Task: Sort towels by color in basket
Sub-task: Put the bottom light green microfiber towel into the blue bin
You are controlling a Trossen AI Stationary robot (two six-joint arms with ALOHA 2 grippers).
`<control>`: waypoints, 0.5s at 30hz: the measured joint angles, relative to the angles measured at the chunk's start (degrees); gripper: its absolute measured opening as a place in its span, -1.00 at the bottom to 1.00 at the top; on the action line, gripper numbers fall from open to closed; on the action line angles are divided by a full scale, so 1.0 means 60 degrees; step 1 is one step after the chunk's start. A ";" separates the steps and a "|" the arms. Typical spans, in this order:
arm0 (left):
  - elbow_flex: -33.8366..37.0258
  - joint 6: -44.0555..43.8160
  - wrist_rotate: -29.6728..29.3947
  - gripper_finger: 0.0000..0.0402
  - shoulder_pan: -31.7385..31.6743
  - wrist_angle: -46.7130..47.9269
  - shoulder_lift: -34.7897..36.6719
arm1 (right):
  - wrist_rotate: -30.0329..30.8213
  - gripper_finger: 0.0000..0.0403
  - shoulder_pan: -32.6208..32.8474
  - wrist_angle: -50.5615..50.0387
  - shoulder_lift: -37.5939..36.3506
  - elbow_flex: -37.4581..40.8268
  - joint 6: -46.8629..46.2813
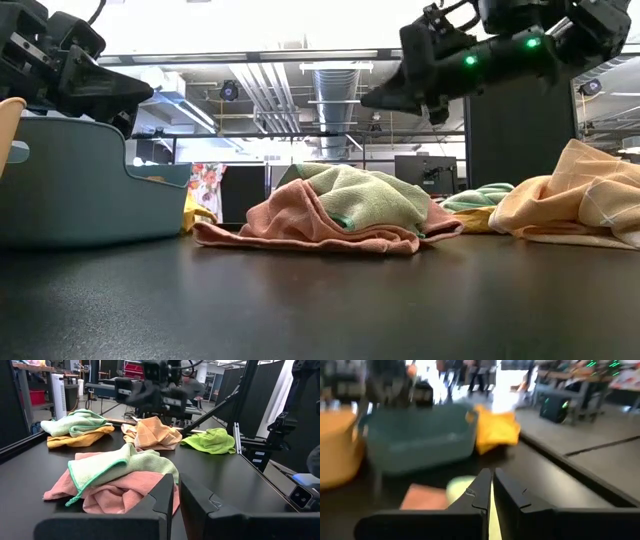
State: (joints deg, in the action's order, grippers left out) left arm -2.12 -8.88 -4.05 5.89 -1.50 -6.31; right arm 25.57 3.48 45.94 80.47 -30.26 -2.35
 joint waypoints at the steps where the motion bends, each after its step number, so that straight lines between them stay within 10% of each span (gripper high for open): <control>1: 0.0001 0.0002 0.0000 -0.93 0.0001 0.0001 0.0000 | -0.0240 -0.94 -0.0013 -0.0219 -0.0023 0.0000 0.0128; 15: 0.0030 -0.0014 -0.0411 -0.93 0.0000 -0.1724 -0.0104 | -0.1942 -0.94 0.1089 -0.3840 -0.2553 -0.1019 0.1742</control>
State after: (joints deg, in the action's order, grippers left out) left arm -1.94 -8.96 -6.52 5.89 -11.84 -6.93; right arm 13.92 10.01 22.90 65.15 -36.37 8.10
